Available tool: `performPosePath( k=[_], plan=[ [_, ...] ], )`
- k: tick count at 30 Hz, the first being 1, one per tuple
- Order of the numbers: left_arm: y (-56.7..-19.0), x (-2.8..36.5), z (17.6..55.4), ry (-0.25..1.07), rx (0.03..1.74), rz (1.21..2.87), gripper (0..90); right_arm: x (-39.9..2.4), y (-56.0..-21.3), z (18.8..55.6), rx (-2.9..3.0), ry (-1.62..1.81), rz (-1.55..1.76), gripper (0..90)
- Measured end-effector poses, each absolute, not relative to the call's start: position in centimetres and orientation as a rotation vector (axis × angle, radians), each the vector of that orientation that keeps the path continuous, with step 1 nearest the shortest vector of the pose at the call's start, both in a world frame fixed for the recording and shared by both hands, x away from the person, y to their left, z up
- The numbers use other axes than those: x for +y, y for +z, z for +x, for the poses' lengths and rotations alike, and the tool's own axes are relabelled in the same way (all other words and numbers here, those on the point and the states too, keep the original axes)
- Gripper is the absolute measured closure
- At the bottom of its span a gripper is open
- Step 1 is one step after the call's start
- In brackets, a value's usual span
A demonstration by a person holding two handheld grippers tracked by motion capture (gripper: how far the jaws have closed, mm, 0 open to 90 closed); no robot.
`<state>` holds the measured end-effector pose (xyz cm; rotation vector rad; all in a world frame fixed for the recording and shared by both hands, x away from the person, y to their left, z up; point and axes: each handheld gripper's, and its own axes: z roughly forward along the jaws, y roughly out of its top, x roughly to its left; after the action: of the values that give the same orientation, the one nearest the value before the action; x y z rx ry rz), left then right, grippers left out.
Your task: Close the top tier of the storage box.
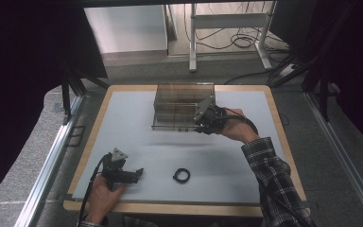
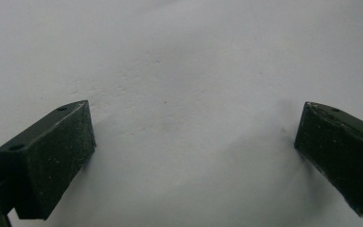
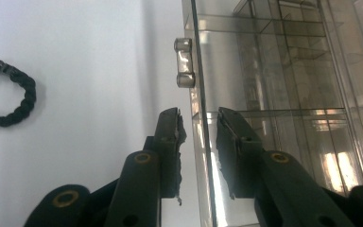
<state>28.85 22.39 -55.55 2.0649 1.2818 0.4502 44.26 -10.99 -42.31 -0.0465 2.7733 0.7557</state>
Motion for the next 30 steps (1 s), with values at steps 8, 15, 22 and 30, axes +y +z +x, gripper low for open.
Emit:
performPosePath(
  k=[8, 15, 22, 30],
  plan=[
    [-55.6, 22.4, 28.9, 0.45, 1.282, 2.065, 0.0, -11.1, -42.0, 43.6, 2.751, 0.787, 0.002, 65.5],
    [-55.6, 22.4, 28.9, 0.45, 1.282, 2.065, 0.0, -11.3, -42.0, 42.9, 2.74, 0.822, 0.063, 60.0],
    [-55.6, 22.4, 28.9, 0.45, 1.282, 2.065, 0.0, -11.5, -42.3, 42.4, 2.735, 0.867, 0.117, 54.4],
    [-55.5, 22.4, 28.9, 0.451, 1.282, 2.065, 0.0, -11.7, -43.0, 41.8, 2.737, 0.91, 0.186, 49.7]
  ],
)
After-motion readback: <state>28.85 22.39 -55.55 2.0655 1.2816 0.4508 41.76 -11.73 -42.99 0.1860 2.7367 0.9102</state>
